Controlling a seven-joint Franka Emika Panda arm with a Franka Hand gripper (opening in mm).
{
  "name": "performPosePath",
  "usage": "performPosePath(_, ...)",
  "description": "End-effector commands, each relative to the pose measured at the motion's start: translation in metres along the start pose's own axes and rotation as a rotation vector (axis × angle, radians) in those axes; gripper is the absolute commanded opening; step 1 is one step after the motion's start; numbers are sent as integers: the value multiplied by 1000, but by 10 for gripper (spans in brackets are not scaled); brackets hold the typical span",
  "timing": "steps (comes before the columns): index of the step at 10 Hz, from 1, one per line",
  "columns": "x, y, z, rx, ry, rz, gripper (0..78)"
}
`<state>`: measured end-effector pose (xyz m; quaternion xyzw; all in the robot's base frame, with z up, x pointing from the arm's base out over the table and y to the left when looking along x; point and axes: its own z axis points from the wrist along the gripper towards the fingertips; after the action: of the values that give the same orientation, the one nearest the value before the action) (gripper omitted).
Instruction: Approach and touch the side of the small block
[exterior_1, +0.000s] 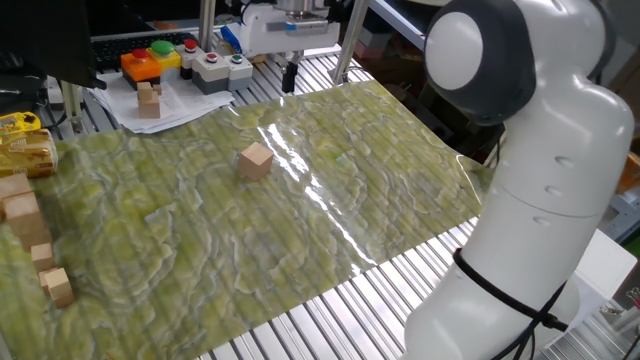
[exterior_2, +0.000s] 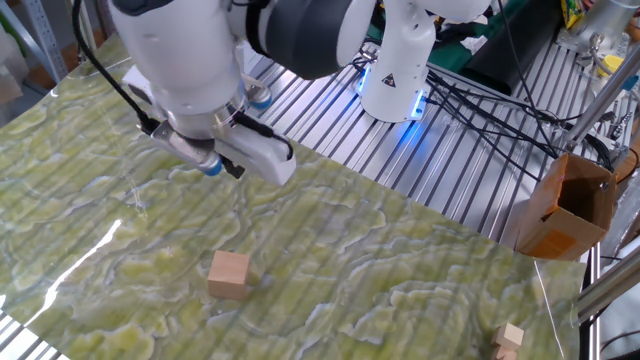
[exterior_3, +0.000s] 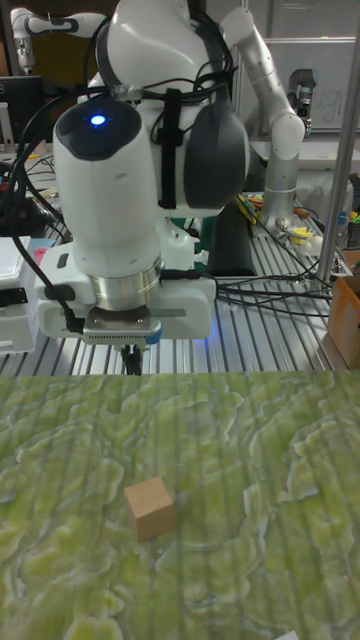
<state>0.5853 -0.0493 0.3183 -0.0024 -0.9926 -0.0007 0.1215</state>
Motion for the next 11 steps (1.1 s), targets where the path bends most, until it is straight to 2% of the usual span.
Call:
performPosePath(1, 0, 0, -1, -3, 26, -37, 0)
performPosePath(2, 0, 0, -1, -2, 22, -66, 0)
performPosePath(4, -9, -26, 14, 2, 11, -128, 0)
performPosePath(6, -15, -40, 27, 6, 7, -157, 0)
performPosePath(10, -30, -49, 54, 6, -21, -187, 0)
performPosePath(11, -37, -52, 69, 6, -49, -200, 0)
